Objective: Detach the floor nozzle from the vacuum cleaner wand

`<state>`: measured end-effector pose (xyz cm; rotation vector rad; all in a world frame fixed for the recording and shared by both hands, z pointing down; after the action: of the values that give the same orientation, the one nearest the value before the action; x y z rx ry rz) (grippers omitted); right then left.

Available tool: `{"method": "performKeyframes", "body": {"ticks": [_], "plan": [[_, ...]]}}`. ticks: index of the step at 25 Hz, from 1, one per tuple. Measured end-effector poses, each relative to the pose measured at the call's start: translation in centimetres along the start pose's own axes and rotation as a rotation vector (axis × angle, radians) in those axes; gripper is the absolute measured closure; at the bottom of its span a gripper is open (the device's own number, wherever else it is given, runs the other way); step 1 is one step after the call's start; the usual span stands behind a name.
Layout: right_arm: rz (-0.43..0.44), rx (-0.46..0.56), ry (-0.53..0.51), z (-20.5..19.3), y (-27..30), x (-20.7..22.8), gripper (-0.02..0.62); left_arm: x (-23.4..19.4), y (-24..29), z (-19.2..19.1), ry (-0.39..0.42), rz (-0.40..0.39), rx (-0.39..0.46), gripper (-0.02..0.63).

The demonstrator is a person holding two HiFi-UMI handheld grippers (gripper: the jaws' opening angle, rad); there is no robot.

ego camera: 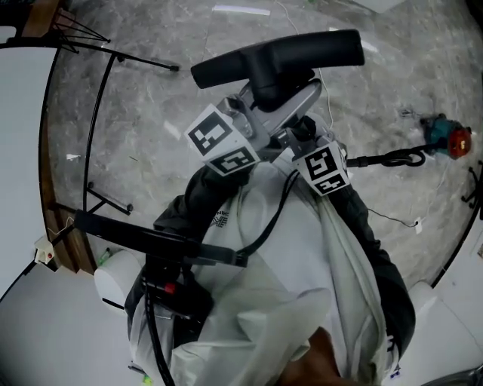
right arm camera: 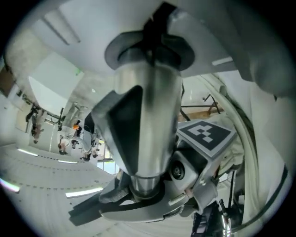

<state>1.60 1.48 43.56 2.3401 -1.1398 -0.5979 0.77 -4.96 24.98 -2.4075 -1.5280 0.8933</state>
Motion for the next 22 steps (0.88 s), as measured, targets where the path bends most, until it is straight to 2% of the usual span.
{"method": "performKeyframes", "body": {"ticks": [2,5,6,7,8,10,15,17,19,20,22], "plan": [[0.138,0.023,-0.02,0.1,-0.7,-1.2,0.557,1.5,0.0,0.1,0.02,-0.111,-0.003,0.532],[0.452,0.046,-0.055,0.0,-2.8,-3.5,0.555,4.7,0.1,0.4,0.043,-0.33,0.012,0.534],[0.54,0.046,-0.06,-0.1,-3.3,-3.9,0.555,5.2,0.1,0.4,0.043,-0.372,0.021,0.532],[0.591,0.043,-0.056,-0.2,-3.4,-4.1,0.555,5.1,0.1,0.3,0.041,-0.381,0.024,0.532],[0.598,0.039,-0.044,-0.1,-3.2,-4.0,0.555,4.6,0.1,0.2,0.037,-0.357,0.023,0.532],[0.51,0.028,-0.01,0.0,-2.0,-3.3,0.555,2.8,-0.2,0.2,0.016,-0.264,0.028,0.531],[0.076,-0.019,-0.014,0.5,1.0,-1.4,0.558,-0.9,-2.0,0.9,-0.008,0.022,0.047,0.531],[-0.021,-0.034,-0.024,0.2,1.3,-0.9,0.558,-1.5,-2.3,0.6,-0.011,0.116,0.031,0.532],[-0.035,-0.038,-0.036,0.0,1.1,-0.8,0.557,-1.1,-2.3,0.5,-0.001,0.114,0.022,0.532],[-0.006,-0.025,-0.041,0.2,0.8,-1.1,0.557,-0.5,-2.1,0.6,0.01,0.072,0.022,0.532],[0.134,0.018,-0.05,0.6,-0.1,-2.3,0.557,1.5,-1.6,0.8,0.032,-0.07,0.022,0.532]]}}
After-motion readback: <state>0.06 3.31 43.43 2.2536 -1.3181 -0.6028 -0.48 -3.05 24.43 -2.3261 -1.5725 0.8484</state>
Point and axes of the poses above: the fingertips, and each gripper's own axes: y forward along the fingers, x to its right, z out of its top, the point moved 1 cm from there along -y, backward along the fingers, and after that the axes turned 14 degrees about -z, right-handed, at the moved point
